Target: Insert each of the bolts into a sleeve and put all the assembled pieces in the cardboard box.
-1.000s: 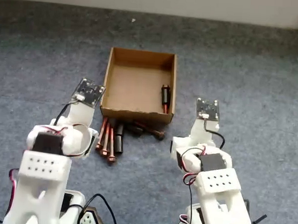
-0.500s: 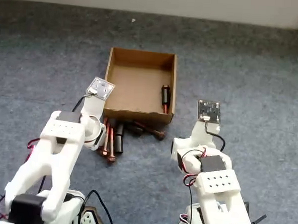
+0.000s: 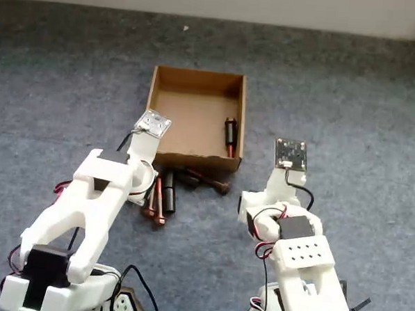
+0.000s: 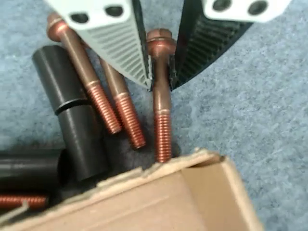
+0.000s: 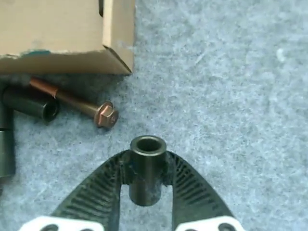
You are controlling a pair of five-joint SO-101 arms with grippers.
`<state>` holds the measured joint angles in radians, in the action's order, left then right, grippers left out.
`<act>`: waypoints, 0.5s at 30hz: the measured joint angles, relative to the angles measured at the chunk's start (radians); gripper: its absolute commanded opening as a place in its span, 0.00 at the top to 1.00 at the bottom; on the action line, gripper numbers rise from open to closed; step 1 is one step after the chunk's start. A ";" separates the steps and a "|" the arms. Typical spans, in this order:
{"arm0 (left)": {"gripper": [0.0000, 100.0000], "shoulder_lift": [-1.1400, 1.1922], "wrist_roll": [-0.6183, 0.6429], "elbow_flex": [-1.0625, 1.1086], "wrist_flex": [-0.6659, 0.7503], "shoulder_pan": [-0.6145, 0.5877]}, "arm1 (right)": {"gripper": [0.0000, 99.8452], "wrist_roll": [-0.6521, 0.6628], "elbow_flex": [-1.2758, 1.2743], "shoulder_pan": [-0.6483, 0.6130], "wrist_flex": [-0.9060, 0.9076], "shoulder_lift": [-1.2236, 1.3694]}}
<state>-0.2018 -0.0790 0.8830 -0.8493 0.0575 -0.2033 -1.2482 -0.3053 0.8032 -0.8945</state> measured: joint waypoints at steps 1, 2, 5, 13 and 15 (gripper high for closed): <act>1.00 0.000 0.037 0.000 0.000 0.003 | 1.00 0.000 0.000 0.000 0.000 0.000; 1.00 0.000 0.074 0.000 0.000 0.003 | 1.00 0.000 0.000 0.000 0.000 0.000; 1.00 0.000 0.153 0.000 0.000 0.002 | 1.00 0.000 0.000 0.000 0.000 0.000; 1.00 -0.075 0.552 -0.003 -0.074 -0.012 | 1.00 0.000 0.000 0.000 0.000 0.000; 1.00 -0.123 0.694 -0.003 -0.110 -0.032 | 1.00 0.000 0.000 0.000 0.000 0.000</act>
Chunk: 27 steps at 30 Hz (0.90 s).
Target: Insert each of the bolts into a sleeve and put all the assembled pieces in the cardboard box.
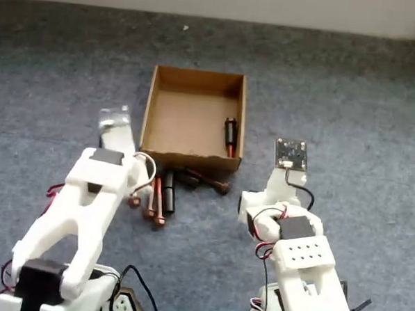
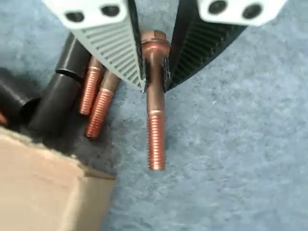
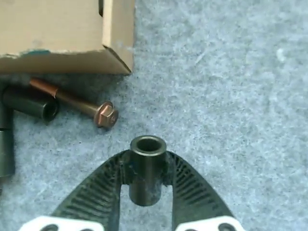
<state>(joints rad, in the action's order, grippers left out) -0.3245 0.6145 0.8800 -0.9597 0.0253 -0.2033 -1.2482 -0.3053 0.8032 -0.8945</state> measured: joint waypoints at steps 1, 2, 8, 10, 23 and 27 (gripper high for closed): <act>1.00 -0.026 0.071 0.000 -0.017 -0.012 | 1.00 0.000 0.000 0.000 0.000 0.000; 1.00 -0.046 0.138 0.000 -0.035 -0.026 | 1.00 0.000 0.000 0.000 0.000 0.000; 0.92 -0.107 0.439 0.000 -0.126 -0.074 | 1.00 0.000 0.000 0.000 0.000 0.000; 0.82 -0.109 0.453 0.000 -0.138 -0.071 | 1.00 0.000 0.000 0.000 0.000 0.000; 0.92 -0.121 0.417 -0.006 -0.147 -0.071 | 1.00 0.000 0.000 0.000 0.000 0.000; 0.97 -0.167 0.219 -0.040 -0.180 -0.071 | 1.00 0.000 0.000 0.000 0.000 0.000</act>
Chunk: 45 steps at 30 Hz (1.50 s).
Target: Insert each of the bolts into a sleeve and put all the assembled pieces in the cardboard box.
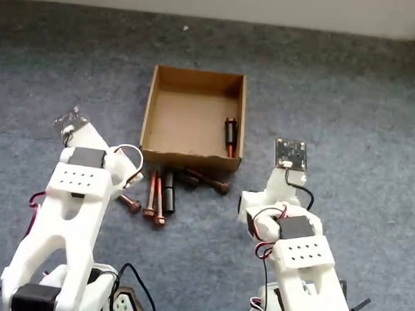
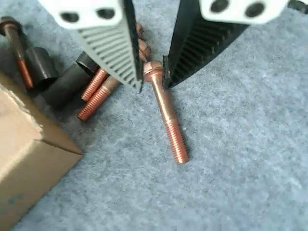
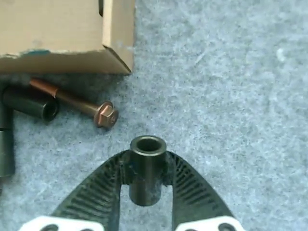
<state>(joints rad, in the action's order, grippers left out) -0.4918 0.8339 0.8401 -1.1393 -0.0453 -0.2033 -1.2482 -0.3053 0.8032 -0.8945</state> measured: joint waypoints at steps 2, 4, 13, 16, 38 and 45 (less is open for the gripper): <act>0.98 -0.043 -0.107 -0.017 -0.035 -0.006 | 1.00 0.000 0.000 0.000 0.000 0.000; 0.98 -0.094 -0.218 -0.028 -0.068 -0.009 | 1.00 0.000 0.000 0.000 0.000 0.000; 0.98 -0.305 -0.850 0.006 -0.094 -0.006 | 1.00 0.000 0.000 0.000 0.000 0.000; 0.98 -0.334 -1.109 0.031 -0.094 -0.006 | 1.00 0.000 0.000 0.000 0.000 0.000; 0.85 0.083 -2.047 -0.091 -0.100 -0.008 | 1.00 0.000 0.000 0.048 0.000 0.000; 0.85 0.110 -2.139 -0.100 -0.187 -0.008 | 1.00 0.000 0.000 0.049 0.000 0.000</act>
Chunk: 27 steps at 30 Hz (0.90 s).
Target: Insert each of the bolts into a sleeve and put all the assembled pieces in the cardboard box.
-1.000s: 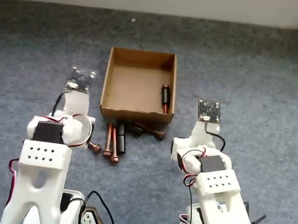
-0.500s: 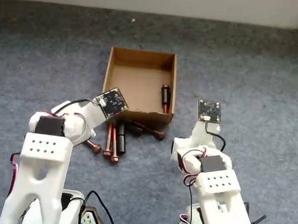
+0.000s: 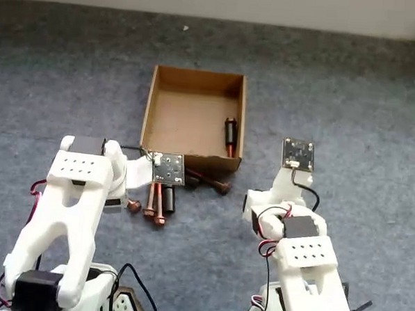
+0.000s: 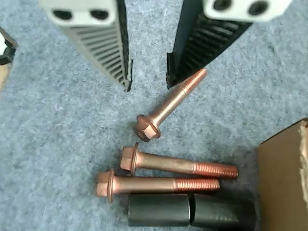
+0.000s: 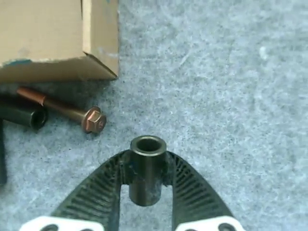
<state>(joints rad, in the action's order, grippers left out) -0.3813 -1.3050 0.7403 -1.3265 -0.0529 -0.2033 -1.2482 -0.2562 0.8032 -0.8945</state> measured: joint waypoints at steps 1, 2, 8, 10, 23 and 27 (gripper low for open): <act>0.85 0.009 -0.002 0.000 -0.002 0.000 | 1.00 0.000 0.000 0.000 0.000 0.000; 0.85 0.023 -0.003 0.000 -0.002 0.000 | 1.00 0.000 0.000 0.000 0.000 0.000; 0.86 0.155 -0.005 -0.029 0.000 0.000 | 1.00 0.000 0.000 0.000 0.000 0.000; 0.86 0.207 -0.005 -0.060 0.003 0.000 | 1.00 0.000 0.000 0.000 0.000 0.000; 0.86 0.414 -0.005 -0.149 0.106 0.005 | 1.00 0.000 0.000 0.000 0.000 0.000; 0.86 0.427 -0.005 -0.150 0.150 0.031 | 1.00 0.000 0.000 0.000 0.000 0.000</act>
<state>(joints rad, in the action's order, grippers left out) 0.0453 -1.3096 0.5900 -1.1761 -0.0222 -0.2033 -1.2482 -0.2562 0.8032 -0.8945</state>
